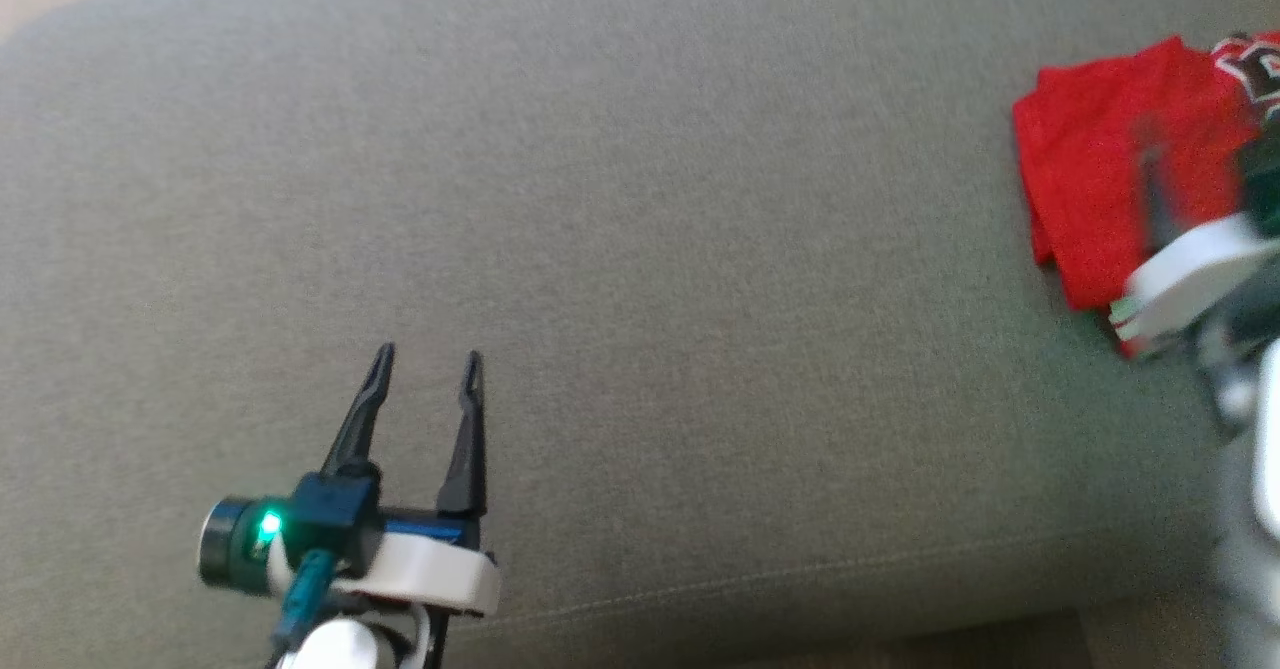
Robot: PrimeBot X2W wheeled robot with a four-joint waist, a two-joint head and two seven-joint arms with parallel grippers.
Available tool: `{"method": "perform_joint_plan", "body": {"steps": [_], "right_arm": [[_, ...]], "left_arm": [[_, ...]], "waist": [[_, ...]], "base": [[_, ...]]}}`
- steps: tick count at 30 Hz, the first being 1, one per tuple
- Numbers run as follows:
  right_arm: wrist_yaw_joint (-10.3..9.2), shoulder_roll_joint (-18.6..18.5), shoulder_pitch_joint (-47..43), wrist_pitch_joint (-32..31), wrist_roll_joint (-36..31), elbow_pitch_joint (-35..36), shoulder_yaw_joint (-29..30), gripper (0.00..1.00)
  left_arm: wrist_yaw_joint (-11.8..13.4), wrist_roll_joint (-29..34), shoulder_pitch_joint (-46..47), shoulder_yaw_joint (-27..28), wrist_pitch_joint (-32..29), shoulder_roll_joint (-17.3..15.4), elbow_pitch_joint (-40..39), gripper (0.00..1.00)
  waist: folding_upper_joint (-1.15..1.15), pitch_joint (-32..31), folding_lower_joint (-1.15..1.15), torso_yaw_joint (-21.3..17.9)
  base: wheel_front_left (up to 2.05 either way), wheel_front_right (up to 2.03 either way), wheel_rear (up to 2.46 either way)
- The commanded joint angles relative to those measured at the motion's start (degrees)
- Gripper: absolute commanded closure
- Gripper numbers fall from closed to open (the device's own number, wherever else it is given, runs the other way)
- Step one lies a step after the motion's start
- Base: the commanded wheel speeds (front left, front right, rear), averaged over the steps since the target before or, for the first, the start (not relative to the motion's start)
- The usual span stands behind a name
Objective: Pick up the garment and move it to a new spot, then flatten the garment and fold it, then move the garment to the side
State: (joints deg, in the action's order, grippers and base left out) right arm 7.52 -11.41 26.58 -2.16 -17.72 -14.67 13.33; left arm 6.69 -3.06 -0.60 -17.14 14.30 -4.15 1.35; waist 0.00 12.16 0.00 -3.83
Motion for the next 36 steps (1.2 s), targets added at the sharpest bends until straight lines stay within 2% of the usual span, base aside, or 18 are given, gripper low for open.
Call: {"method": "perform_joint_plan", "body": {"steps": [1,3,6,13,23,36], "right_arm": [[-0.03,0.4,-0.6,0.9,1.0,2.7,-1.7,0.00],[-0.03,3.7,-3.1,2.6,3.9,3.6,-3.9,0.00],[-0.03,6.3,-7.2,6.9,8.7,2.9,-6.8,0.00],[-0.03,8.4,-15.8,16.5,14.2,-0.3,-8.8,0.00],[-0.03,8.5,-26.6,17.1,23.1,7.9,-11.7,0.00],[-0.03,8.5,-29.9,17.2,26.1,8.3,-12.8,0.00]], "left_arm": [[0.5,-0.6,0.1,2.4,0.7,0.2,-2.3,0.00],[1.0,-2.0,-0.7,3.3,0.7,0.5,-2.9,0.00],[0.9,-4.0,-1.6,4.2,0.7,0.8,-3.8,0.00],[0.8,-5.6,-4.4,5.4,0.7,1.1,-5.0,0.00],[0.8,-5.1,-9.5,8.0,0.7,1.2,-5.4,0.00],[-0.2,-4.2,-10.7,8.8,0.7,1.3,-3.9,0.00]], "waist": [[0.00,-1.8,0.00,1.3],[0.00,-3.2,0.00,2.1],[0.00,-5.1,0.00,3.6],[0.00,-9.8,0.00,6.7],[0.00,-14.0,0.00,7.6],[0.00,-15.2,0.00,6.3]], "base": [[0.00,0.00,0.00],[0.00,0.00,0.00],[0.00,0.00,0.00],[0.00,0.00,0.00],[0.00,0.00,0.00],[0.00,0.00,0.00]]}}
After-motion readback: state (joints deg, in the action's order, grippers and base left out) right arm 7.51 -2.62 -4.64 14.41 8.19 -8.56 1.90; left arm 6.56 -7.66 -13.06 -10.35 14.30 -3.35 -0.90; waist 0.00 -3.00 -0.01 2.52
